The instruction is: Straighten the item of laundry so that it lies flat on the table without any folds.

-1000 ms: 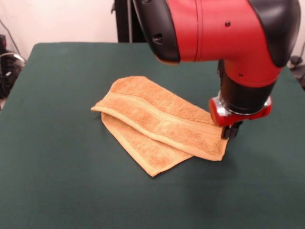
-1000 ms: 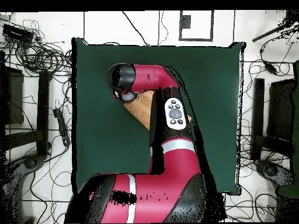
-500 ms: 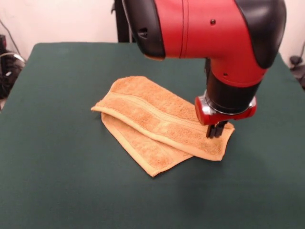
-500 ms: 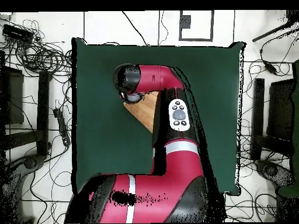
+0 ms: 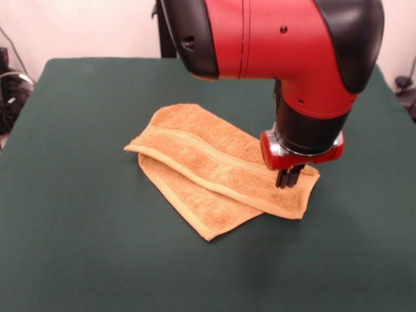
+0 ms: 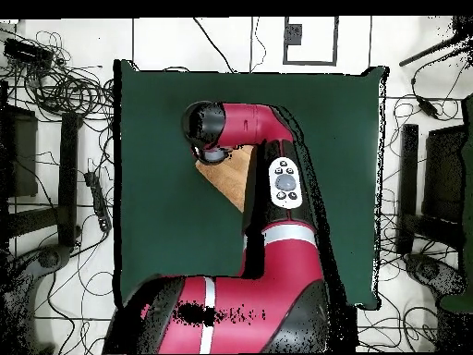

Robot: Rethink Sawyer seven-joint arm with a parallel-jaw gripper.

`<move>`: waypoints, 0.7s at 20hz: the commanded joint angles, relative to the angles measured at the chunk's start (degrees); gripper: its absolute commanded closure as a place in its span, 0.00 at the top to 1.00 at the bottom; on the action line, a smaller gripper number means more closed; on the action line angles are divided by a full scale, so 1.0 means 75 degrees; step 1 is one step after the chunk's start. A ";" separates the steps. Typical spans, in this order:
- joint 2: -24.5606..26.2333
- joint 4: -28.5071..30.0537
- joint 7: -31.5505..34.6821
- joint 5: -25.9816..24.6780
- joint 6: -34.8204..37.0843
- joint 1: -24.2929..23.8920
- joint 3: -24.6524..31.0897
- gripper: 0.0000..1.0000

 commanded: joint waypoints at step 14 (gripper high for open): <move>0.0788 -0.0201 0.2323 0.1231 0.0269 0.0596 0.0443 0.00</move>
